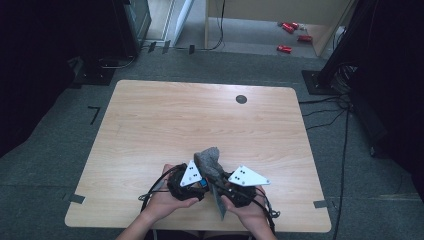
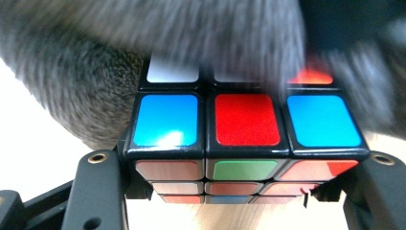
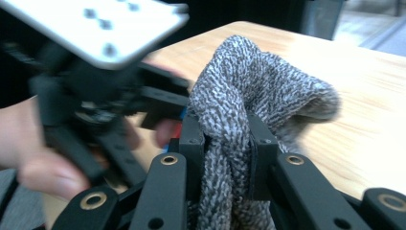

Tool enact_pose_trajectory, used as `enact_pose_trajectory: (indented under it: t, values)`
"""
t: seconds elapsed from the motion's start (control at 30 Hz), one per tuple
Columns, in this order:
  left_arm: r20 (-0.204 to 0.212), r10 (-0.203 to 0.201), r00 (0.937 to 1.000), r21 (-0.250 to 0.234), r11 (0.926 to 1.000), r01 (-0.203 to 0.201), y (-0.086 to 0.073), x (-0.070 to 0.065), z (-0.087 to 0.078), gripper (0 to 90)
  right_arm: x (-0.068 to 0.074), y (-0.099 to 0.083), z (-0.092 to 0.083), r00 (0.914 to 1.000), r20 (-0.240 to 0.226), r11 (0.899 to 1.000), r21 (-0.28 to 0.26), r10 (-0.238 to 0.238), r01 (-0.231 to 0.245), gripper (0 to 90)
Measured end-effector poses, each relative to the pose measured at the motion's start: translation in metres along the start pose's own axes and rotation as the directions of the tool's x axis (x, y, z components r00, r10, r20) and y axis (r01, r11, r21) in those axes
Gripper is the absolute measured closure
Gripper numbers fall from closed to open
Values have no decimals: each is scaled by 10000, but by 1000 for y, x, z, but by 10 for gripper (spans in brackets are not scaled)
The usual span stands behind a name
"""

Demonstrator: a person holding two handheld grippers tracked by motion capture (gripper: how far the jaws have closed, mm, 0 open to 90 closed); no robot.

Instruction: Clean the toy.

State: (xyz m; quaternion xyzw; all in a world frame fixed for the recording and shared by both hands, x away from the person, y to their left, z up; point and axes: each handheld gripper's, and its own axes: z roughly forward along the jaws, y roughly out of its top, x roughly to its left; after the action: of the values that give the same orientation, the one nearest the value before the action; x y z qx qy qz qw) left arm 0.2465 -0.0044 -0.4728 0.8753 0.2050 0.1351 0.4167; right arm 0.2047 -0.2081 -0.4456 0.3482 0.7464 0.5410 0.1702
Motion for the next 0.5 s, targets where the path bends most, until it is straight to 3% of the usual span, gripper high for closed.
enact_pose_trajectory:
  t: [0.13, 0.2, 0.27, 0.33, 0.43, 0.5]
  values:
    - [-24, -139, 9999, -67, 9999, 139, 0, 3, -2, 349, -1, 0, -3, 10000, 1, 10000, -18, -63, 63, 741]
    - [74, -74, 9999, 1, 10000, 74, 2, -3, 2, 349, 13, 0, 1, 9974, -451, 9983, 103, -562, 567, 740]
    - [155, 171, 9997, 19, 9999, -172, 3, -11, 5, 349, 23, 0, 4, 9947, -376, 9950, 246, -962, 971, 740]
    - [202, 289, 9994, -35, 9996, -288, 4, -14, 4, 349, 22, 2, 4, 9967, -216, 9966, 241, -788, 793, 743]
    - [98, 284, 9995, -23, 9996, -284, 5, -9, 1, 349, 6, 3, -2, 9997, 218, 9999, -20, -98, 99, 747]
    - [39, 98, 9999, -67, 9999, -97, 3, -4, -1, 349, -1, 3, -5, 9983, 584, 10000, 45, -36, 33, 747]
